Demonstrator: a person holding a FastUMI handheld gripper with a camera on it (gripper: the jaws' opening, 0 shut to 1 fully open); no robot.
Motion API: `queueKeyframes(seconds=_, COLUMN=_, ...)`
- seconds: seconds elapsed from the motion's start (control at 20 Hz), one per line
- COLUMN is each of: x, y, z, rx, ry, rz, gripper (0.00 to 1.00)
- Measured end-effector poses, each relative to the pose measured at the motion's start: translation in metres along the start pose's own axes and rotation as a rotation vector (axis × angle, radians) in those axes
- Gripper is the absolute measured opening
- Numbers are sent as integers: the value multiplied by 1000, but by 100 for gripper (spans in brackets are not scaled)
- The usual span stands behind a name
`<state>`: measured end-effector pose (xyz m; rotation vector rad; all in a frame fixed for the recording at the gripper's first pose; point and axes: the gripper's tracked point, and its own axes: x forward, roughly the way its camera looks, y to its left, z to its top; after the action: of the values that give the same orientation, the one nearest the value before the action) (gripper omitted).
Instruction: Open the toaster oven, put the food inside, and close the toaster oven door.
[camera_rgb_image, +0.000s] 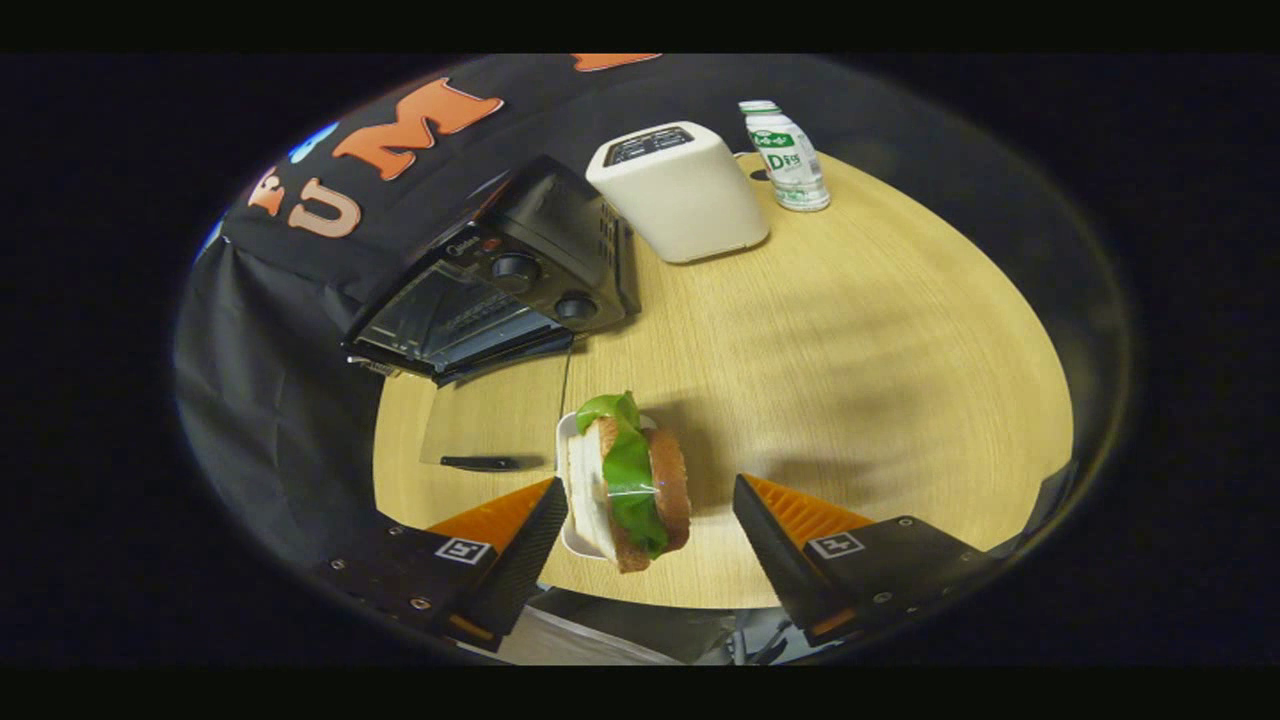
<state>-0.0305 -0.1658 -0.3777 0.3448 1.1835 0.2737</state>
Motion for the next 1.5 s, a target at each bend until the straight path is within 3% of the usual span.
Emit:
queueKeyframes(seconds=0.15, x=5, y=8, z=1, rx=3, ry=13, rz=44, gripper=95)
queueKeyframes(seconds=0.35, x=8, y=9, z=-1, rx=-8, ry=28, rz=42, gripper=62)
queueKeyframes(seconds=0.4, x=5, y=14, z=3, rx=12, ry=15, rz=56, gripper=49)
queueKeyframes(seconds=0.5, x=-3, y=21, z=9, rx=27, ry=-23, rz=56, gripper=38)
queueKeyframes(seconds=0.6, x=-17, y=25, z=15, rx=3, ry=-62, rz=29, gripper=33)
queueKeyframes(seconds=0.8, x=-52, y=60, z=41, rx=31, ry=-198, rz=76, gripper=30)
queueKeyframes(seconds=1.0, x=-57, y=104, z=57, rx=115, ry=-325, rz=155, gripper=30)
queueKeyframes(seconds=1.2, x=-24, y=144, z=62, rx=262, ry=-405, rz=259, gripper=31)
queueKeyframes(seconds=1.5, x=44, y=188, z=71, rx=467, ry=-488, rz=346, gripper=30)
